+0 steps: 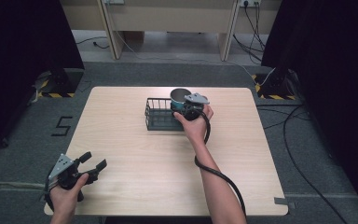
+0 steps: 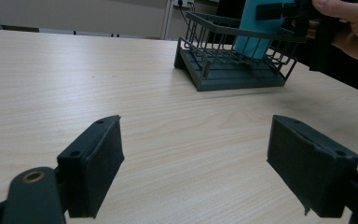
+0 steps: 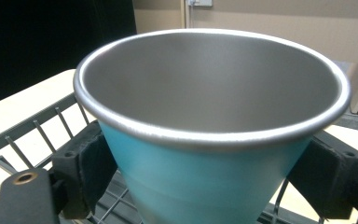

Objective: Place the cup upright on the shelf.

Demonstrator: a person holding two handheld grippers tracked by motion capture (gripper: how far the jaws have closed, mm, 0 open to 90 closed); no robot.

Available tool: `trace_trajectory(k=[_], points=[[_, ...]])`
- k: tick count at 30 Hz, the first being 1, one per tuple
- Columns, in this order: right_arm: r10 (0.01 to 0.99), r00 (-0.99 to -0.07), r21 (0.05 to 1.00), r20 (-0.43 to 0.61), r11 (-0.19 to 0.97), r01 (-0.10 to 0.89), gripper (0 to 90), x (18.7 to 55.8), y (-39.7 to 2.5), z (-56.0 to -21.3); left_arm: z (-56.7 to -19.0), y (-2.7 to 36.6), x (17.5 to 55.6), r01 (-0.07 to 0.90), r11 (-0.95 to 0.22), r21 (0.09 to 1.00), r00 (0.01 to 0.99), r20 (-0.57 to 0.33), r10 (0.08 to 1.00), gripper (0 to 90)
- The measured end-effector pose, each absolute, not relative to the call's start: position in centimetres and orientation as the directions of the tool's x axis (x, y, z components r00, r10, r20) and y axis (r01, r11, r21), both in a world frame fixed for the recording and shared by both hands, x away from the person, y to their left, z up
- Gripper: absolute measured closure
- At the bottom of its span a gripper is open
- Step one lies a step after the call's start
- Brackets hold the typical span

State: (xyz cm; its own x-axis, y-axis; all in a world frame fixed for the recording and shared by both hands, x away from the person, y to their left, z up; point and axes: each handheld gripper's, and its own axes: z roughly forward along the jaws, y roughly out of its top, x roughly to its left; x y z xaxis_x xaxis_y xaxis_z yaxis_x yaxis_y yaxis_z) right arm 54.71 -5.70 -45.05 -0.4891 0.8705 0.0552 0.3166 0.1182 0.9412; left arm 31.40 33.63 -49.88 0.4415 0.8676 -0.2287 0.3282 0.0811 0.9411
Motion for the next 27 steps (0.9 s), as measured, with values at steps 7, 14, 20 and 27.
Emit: trace_trajectory(k=[7, 14, 20, 27], points=[[0.866, -0.497, 0.944, 0.041, 0.130, 0.303, 14.1, 54.6, -5.6, -45.1, -49.9, 33.6, 31.4, 0.329, 0.081, 0.941, 0.441, -0.229, 0.868, 17.4], [0.871, -0.489, 0.946, 0.057, 0.110, 0.305, 13.7, 54.1, -5.8, -45.0, -49.9, 33.7, 31.4, 0.330, 0.082, 0.940, 0.440, -0.230, 0.868, 17.4], [0.873, -0.482, 0.949, 0.070, 0.090, 0.302, 13.9, 53.4, -6.1, -45.5, -49.9, 33.6, 31.4, 0.331, 0.077, 0.940, 0.441, -0.227, 0.868, 17.4], [0.875, -0.479, 0.955, 0.069, 0.081, 0.286, 14.3, 52.6, -6.5, -45.2, -49.9, 33.6, 31.4, 0.332, 0.077, 0.940, 0.442, -0.227, 0.868, 17.4]])
